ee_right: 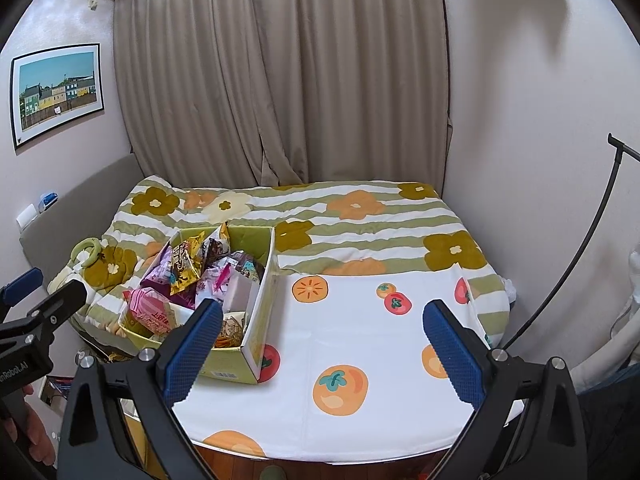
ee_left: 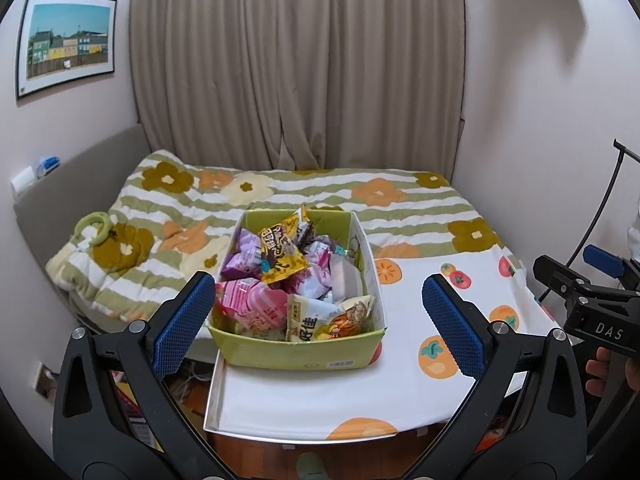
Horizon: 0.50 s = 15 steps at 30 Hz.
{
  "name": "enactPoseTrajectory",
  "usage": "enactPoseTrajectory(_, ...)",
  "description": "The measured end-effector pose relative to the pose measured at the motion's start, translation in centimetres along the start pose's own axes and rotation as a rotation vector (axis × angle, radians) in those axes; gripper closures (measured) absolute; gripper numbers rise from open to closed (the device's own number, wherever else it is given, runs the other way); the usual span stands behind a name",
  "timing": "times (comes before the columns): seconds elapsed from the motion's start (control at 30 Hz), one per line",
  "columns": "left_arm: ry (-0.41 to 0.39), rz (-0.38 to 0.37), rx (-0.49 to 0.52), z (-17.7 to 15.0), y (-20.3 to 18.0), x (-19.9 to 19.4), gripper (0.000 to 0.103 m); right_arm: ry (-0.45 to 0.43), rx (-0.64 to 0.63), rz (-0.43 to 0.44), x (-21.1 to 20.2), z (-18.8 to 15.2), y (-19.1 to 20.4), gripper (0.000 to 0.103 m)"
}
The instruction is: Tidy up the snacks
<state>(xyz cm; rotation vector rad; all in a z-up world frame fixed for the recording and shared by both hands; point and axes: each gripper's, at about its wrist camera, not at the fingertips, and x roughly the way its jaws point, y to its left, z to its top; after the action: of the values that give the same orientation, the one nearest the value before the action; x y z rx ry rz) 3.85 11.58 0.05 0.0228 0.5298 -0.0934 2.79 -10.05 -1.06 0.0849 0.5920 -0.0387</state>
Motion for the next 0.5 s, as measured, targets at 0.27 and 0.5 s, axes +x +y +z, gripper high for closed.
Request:
enactPoseTrajectory(0.27, 0.010, 0.008, 0.015, -0.05, -0.06, 0.31, 0.000, -0.003, 0.000, -0.005, -0.03, 0.05, -0.05, 0.003)
enactPoseTrajectory(0.5, 0.003, -0.009, -0.001, -0.04, 0.32, 0.34, 0.000, -0.002, -0.001, -0.005, -0.03, 0.03, -0.02, 0.003)
